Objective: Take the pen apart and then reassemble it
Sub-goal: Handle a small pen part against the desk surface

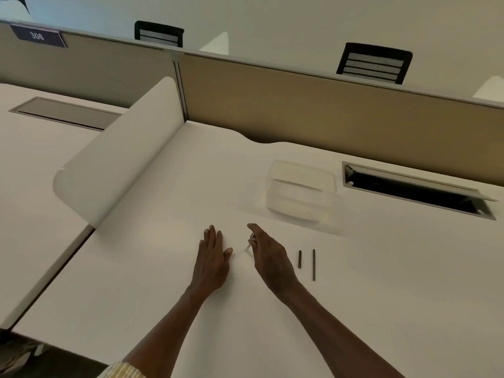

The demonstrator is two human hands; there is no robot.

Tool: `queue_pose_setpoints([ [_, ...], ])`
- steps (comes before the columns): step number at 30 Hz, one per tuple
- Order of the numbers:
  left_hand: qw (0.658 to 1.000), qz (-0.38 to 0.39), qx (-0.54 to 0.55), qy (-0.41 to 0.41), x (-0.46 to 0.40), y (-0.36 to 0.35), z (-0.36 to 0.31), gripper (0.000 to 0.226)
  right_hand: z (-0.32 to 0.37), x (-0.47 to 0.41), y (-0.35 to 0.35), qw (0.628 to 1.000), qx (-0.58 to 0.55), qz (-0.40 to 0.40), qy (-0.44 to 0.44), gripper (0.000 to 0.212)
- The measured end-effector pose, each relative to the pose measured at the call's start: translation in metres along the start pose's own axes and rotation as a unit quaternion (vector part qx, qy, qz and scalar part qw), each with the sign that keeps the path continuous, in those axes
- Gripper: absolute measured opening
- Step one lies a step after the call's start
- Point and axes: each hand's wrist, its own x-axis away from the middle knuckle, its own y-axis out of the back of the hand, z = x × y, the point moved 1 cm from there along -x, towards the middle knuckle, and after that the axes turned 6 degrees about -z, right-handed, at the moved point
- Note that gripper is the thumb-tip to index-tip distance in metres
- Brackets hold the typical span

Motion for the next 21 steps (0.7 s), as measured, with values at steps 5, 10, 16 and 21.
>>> queue_pose_setpoints([
  [5,0.997,-0.027,-0.075,-0.021,0.002,-0.008,0.001,0.063,0.007,-0.013,-0.002,0.998,0.043,0.024,0.037,0.048],
  [10,0.995,-0.023,-0.090,-0.028,0.004,-0.009,-0.001,0.062,0.011,-0.025,-0.008,0.997,0.025,0.066,-0.009,0.056],
  [16,0.992,-0.003,-0.118,-0.040,0.003,-0.007,-0.003,0.064,0.005,-0.024,-0.009,0.997,0.009,0.061,-0.050,0.055],
  [21,0.991,0.008,-0.123,-0.060,0.000,-0.007,-0.001,0.066,0.004,-0.025,-0.009,0.996,0.004,0.059,-0.062,0.055],
])
